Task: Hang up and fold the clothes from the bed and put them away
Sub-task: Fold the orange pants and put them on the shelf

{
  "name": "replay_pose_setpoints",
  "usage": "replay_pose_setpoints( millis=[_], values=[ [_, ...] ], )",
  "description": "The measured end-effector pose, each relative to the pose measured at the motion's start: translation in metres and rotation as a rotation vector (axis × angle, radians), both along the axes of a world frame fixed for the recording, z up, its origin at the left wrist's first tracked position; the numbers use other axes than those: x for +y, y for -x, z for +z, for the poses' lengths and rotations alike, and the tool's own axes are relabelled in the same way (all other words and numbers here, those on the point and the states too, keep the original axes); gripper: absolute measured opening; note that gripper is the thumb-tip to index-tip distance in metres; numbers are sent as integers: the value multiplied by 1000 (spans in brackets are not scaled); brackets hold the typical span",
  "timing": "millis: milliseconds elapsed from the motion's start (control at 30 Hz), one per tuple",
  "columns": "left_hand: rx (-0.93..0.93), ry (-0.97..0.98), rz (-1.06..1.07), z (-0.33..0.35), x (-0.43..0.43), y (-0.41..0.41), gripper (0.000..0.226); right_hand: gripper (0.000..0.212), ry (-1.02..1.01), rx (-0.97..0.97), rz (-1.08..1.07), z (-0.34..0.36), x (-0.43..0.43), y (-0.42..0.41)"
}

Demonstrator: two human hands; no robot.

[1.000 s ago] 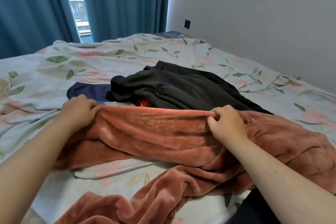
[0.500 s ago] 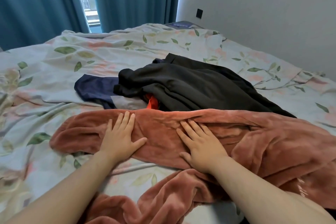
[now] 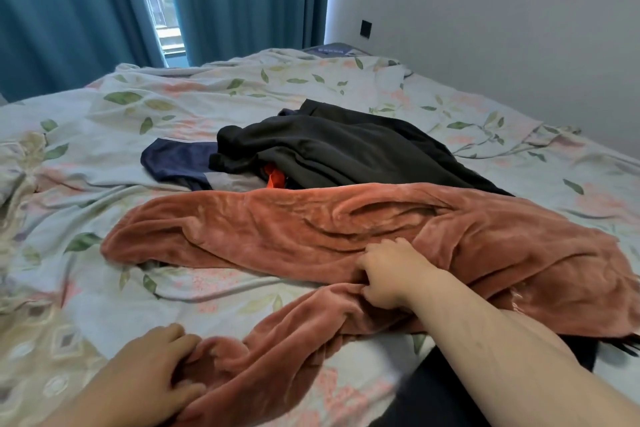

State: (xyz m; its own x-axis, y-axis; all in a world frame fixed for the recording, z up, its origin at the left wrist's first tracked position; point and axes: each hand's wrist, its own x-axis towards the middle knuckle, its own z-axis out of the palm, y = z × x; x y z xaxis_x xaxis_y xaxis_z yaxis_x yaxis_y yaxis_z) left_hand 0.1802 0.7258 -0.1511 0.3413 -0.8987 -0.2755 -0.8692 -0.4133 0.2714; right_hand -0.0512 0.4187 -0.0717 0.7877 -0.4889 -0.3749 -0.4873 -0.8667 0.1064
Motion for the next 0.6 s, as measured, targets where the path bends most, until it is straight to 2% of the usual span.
replay_pose_setpoints(
  millis=[67, 133, 233, 300, 433, 500, 533, 600],
  values=[
    [79, -38, 57, 3, 10, -7, 33, 40, 57, 48, -31, 3, -3, 3],
    [241, 35, 197, 11, 15, -16, 19, 42, 127, 66, -90, 10, -5, 12],
    [396, 243, 473, 22, 15, -47, 15, 33, 161, 75, -150, 21, -10, 20],
    [467, 359, 600, 32, 11, -70, 18, 22, 150, -27, -172, 27, -11, 22],
    [727, 530, 707, 52, 3, -110, 31, 13, 105, -257, -164, 29, -21, 30],
    [863, 575, 710, 59, 3, -126, 30, 7, 78, -266, -103, 25, -20, 31],
    [918, 569, 687, 60, 5, -133, 33, 19, 91, -234, -58, 22, -17, 29],
    [1012, 518, 627, 58, 11, -143, 37, 57, 84, -118, -11, 14, -10, 24]
  ],
)
